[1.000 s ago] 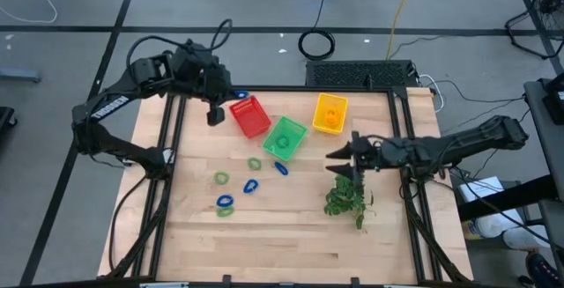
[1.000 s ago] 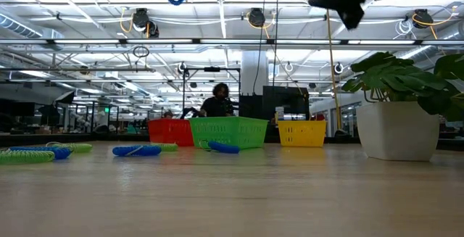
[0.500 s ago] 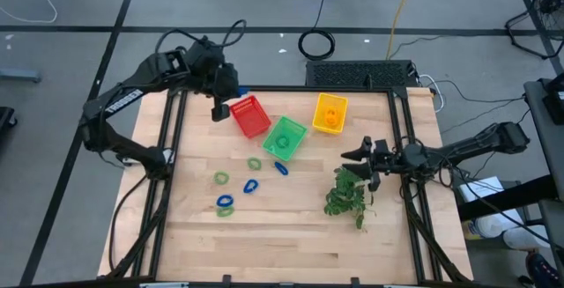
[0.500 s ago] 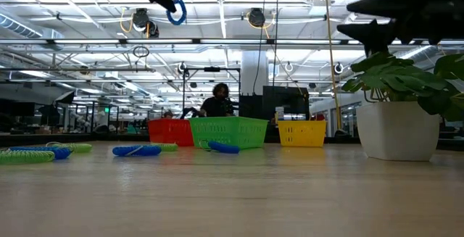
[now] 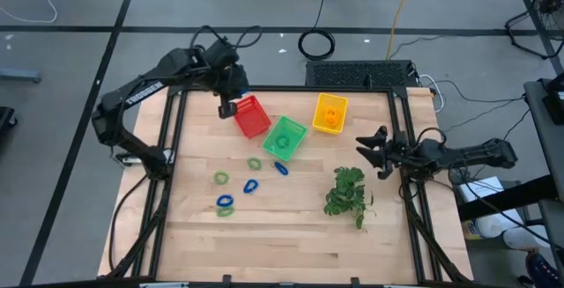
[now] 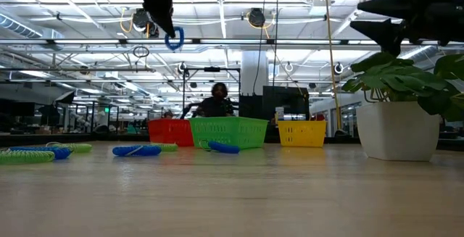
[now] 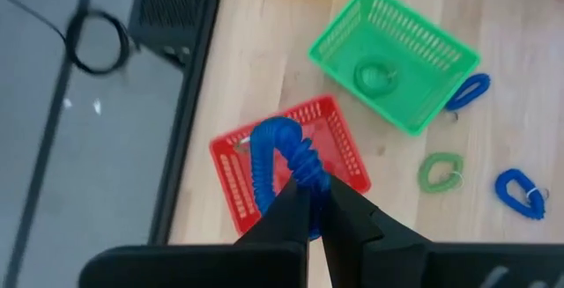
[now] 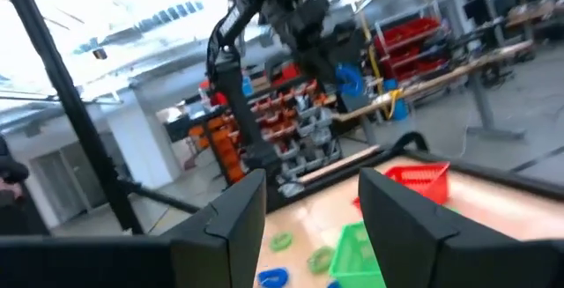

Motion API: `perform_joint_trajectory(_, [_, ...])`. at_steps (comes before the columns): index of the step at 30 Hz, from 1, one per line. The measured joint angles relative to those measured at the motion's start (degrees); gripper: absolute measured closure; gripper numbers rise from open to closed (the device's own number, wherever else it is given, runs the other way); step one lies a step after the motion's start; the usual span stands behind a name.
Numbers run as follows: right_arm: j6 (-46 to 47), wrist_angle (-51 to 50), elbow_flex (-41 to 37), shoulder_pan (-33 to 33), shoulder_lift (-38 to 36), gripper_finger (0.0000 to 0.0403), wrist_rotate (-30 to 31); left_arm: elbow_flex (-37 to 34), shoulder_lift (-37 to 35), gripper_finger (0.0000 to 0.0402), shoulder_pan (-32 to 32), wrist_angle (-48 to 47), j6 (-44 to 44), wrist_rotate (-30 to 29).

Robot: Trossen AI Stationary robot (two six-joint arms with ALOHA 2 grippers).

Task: Sort spring keychains
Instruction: Put the blue spring keychain into the red bin

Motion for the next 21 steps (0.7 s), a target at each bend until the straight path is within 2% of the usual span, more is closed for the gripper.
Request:
perform_joint_trajectory(5, [-4.4,-7.8,0.4,-1.7,-9.3,0.0236,0.1,0.0,3.1,0.0391,1.3,-2.1,-1.1,-0.1])
perform_joint_trajectory(12, [-3.1,-21.3,3.9,-2.1,-9.1,0.0230,6.0,0.0,8.6,0.0391,0.9,-2.1,-3.6,0.0])
perform_joint_trajectory(15, [-2.6,-20.6,4.1,-2.1,-8.3,0.0230,8.5,0.0,11.1,0.0391,0.8,-1.8,-4.1,0.0])
perform_joint_trajectory(21, [-2.6,-20.3,2.4,-2.1,-7.7,0.0230,8.5,0.0,15.1,0.0391,1.2,-0.6,-5.5,0.0])
